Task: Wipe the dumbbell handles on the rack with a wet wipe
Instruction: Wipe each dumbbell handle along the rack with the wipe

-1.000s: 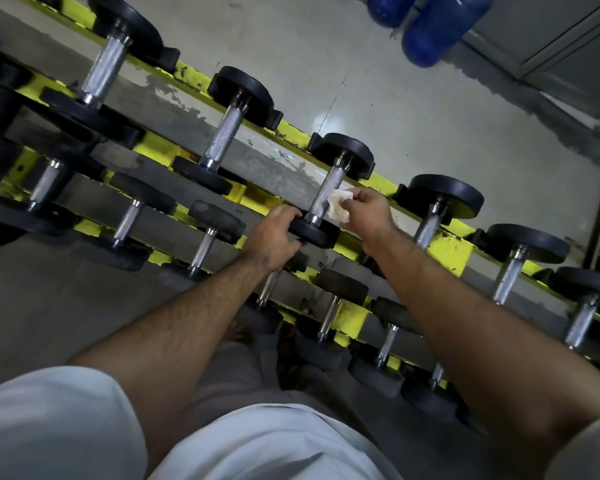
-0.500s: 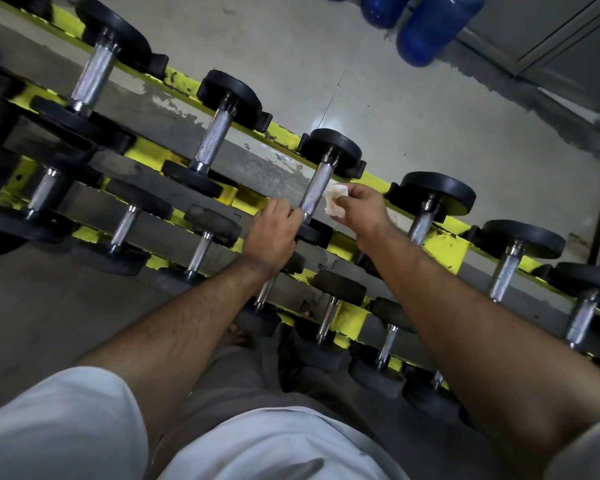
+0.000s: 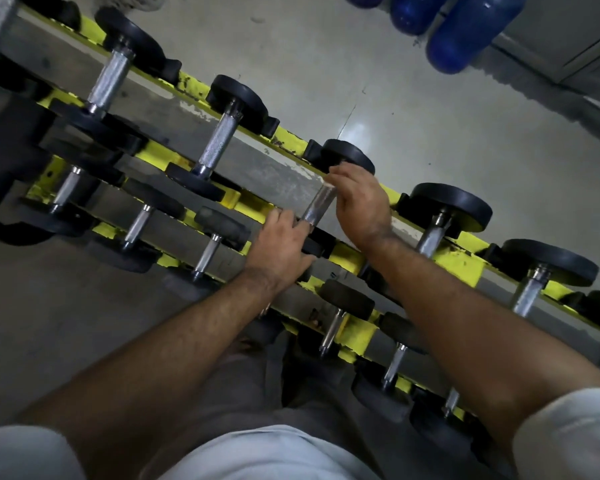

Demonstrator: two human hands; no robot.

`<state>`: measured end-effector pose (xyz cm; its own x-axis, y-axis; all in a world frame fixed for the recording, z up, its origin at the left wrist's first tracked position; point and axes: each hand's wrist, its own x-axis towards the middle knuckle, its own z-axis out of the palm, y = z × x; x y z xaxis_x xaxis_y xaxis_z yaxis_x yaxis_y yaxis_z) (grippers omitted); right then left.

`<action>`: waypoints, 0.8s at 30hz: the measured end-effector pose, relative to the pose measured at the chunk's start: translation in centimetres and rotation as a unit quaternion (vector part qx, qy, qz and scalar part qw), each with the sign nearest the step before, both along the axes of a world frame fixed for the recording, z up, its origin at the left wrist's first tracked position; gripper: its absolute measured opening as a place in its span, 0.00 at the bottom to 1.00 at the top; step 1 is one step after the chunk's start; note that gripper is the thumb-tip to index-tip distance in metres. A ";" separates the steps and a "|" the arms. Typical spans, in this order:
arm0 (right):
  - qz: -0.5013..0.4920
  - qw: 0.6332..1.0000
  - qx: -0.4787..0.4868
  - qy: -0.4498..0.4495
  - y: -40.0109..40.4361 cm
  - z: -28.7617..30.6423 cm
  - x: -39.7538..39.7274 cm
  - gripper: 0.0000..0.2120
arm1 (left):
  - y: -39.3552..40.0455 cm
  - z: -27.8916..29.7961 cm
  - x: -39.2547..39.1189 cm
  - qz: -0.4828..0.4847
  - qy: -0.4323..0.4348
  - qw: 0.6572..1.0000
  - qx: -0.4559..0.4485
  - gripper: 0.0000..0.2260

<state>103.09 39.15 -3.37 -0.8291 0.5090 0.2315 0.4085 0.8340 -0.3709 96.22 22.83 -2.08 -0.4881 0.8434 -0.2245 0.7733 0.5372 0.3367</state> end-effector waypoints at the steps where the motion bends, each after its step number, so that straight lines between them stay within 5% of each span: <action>1: 0.033 0.999 0.011 0.002 0.4 -0.7 -0.1 0.13 | -0.1 0.0 0.0 0.006 -0.004 1.000 0.003 0.24; 7: 0.195 0.978 0.073 -0.034 2.7 -3.8 0.9 0.14 | 0.3 -0.6 0.0 0.045 -0.015 0.999 0.009 0.23; 18: 0.175 0.983 0.062 -0.017 3.4 -4.9 1.6 0.18 | 0.4 -0.8 0.1 0.059 -0.011 0.998 0.017 0.22; 24: 0.280 0.956 0.084 -0.014 5.2 -4.9 1.8 0.18 | 0.4 -1.2 0.4 0.069 -0.011 0.997 0.033 0.23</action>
